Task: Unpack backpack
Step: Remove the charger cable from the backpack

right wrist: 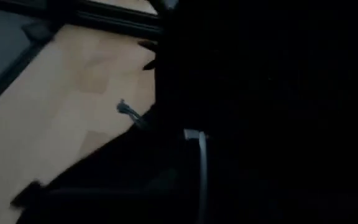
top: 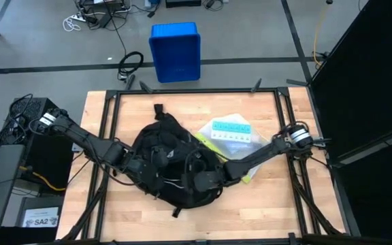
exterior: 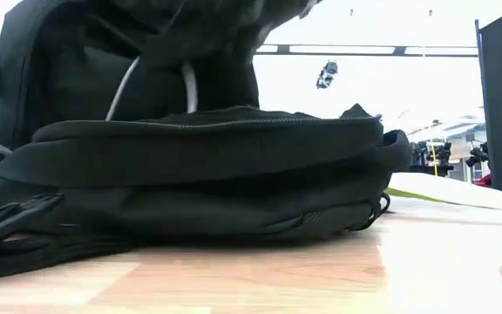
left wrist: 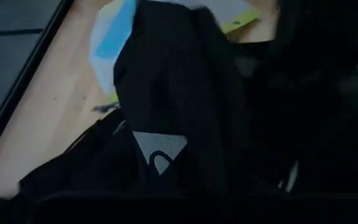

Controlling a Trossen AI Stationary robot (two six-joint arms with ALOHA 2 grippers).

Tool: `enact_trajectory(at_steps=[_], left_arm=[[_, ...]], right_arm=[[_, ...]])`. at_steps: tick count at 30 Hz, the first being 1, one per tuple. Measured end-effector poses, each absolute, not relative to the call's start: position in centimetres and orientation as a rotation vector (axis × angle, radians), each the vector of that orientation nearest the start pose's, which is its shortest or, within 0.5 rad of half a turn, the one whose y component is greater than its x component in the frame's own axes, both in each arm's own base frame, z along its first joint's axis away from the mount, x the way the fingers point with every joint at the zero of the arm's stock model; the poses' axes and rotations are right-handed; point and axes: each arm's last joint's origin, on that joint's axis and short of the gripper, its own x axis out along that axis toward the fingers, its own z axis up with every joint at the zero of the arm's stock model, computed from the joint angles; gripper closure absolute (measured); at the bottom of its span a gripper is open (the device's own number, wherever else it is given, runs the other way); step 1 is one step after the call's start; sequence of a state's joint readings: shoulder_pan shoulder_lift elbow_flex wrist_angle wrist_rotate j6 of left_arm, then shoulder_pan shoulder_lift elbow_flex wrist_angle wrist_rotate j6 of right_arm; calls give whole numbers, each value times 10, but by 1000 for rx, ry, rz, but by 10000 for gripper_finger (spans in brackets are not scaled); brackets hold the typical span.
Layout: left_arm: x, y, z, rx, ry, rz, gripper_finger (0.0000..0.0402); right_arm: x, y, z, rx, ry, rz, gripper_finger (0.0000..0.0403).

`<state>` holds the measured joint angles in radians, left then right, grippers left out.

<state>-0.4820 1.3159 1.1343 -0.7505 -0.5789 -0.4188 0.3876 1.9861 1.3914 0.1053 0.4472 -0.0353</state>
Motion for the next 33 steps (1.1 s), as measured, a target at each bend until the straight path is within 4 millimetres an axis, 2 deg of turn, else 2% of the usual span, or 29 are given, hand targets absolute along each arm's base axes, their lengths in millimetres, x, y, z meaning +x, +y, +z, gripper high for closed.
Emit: enact_trajectory(at_steps=[5,12,15,17,20,24,33], left_arm=[[231,-103,295,100,824,313,401],[223,-98,291,130,877,388,401],[223,-98,291,131,879,392,401],[223,-98,291,131,878,392,401],[223,-98,291,132,879,392,401],[223,-98,291,132,878,392,401],[223,-98,291,129,873,390,401]], right_arm=[[374,173,272,-348,425,-143,402],[289,176,370,-359,250,-268,402],[255,174,396,-353,203,-323,402],[238,172,404,-343,196,-347,403],[222,172,403,-329,223,-367,403],[217,170,387,-269,309,-368,403],[232,142,316,-163,703,-502,400]])
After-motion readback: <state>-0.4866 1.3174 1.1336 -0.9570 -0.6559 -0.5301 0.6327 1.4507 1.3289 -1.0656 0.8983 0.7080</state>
